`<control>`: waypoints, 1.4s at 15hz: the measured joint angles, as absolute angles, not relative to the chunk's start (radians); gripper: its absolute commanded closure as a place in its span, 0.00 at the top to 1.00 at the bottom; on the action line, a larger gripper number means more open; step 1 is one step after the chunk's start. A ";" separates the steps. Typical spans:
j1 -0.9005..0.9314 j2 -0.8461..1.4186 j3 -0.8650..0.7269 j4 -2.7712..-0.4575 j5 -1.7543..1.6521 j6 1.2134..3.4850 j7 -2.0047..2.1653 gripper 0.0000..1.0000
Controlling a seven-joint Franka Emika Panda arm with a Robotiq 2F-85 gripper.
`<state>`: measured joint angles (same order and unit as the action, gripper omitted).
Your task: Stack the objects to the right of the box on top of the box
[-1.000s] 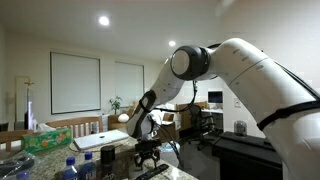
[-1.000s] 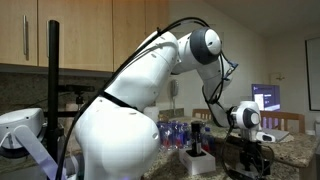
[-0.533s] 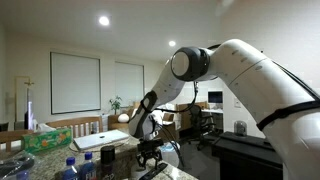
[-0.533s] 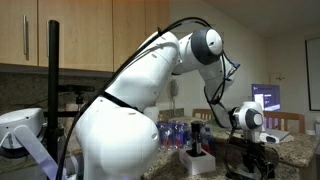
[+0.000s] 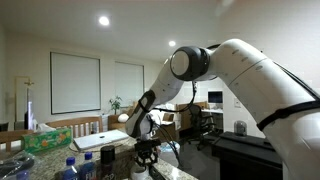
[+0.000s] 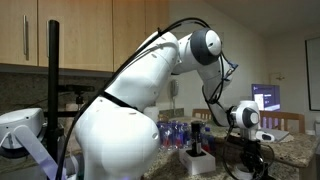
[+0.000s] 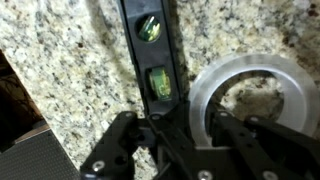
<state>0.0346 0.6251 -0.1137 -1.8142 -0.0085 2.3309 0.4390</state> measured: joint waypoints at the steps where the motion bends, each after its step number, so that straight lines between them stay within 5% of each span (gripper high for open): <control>1: 0.037 0.625 -0.114 -1.814 -0.009 2.331 0.439 0.04; 21: 0.069 0.027 -0.021 -2.012 0.038 2.123 0.336 0.04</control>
<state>0.0693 0.0272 -0.0205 -2.0116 0.0376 2.1230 0.3360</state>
